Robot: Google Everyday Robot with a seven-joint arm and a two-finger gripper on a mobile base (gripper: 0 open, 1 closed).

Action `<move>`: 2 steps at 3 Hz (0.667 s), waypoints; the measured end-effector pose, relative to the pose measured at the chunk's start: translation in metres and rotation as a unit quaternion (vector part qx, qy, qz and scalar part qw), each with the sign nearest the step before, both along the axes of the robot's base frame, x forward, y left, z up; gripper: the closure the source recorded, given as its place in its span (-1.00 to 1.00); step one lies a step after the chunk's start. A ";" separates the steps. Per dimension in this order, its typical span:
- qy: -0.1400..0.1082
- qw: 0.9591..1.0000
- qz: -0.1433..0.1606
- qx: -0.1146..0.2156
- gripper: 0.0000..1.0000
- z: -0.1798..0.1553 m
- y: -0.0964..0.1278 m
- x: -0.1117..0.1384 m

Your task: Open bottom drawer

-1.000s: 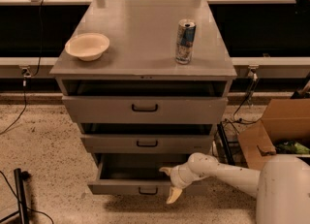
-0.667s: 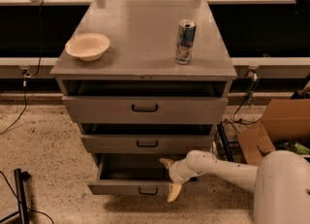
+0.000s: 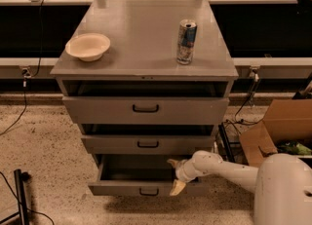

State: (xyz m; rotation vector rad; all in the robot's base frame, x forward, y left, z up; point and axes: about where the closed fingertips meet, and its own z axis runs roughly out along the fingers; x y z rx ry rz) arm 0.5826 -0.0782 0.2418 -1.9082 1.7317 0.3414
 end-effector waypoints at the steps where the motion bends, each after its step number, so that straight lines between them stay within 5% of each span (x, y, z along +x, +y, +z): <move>1: 0.007 1.000 -0.021 0.011 -0.22 -0.001 -0.007 0.008; 2: 0.019 0.999 -0.021 0.016 0.22 0.007 -0.007 0.009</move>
Offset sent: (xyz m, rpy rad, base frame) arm 0.0132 -0.0102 0.0211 0.0432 0.0609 -0.0464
